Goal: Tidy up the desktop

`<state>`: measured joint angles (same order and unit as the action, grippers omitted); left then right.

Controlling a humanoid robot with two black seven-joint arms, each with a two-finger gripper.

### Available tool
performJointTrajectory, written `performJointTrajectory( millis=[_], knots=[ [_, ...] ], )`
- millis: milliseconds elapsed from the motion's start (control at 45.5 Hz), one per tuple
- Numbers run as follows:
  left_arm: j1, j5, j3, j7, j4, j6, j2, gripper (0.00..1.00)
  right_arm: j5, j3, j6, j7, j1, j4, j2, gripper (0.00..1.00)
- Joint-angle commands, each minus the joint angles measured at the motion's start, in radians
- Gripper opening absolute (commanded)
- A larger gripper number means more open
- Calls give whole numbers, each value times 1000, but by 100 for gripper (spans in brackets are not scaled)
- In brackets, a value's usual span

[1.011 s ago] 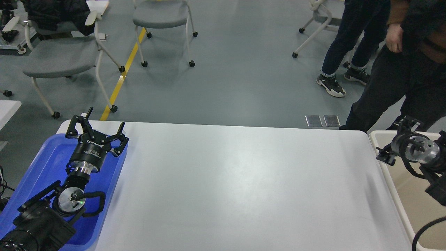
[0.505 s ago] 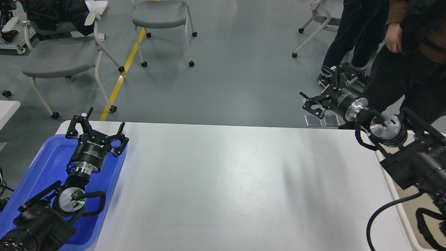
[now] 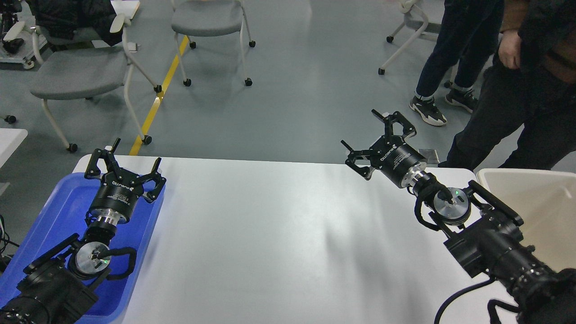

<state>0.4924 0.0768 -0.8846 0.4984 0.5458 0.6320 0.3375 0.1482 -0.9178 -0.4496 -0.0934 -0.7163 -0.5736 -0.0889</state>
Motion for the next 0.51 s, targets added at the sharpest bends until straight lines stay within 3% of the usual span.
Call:
performJointTrajectory(
  millis=[0,484],
  knots=[
    [0,0,1,0,0,0,0,100,-1,-3,-58,12,80,20,40,100],
    [0,0,0,-1,0,0,0,100,-1,-6,-58,12,86,21,40,100]
  ],
)
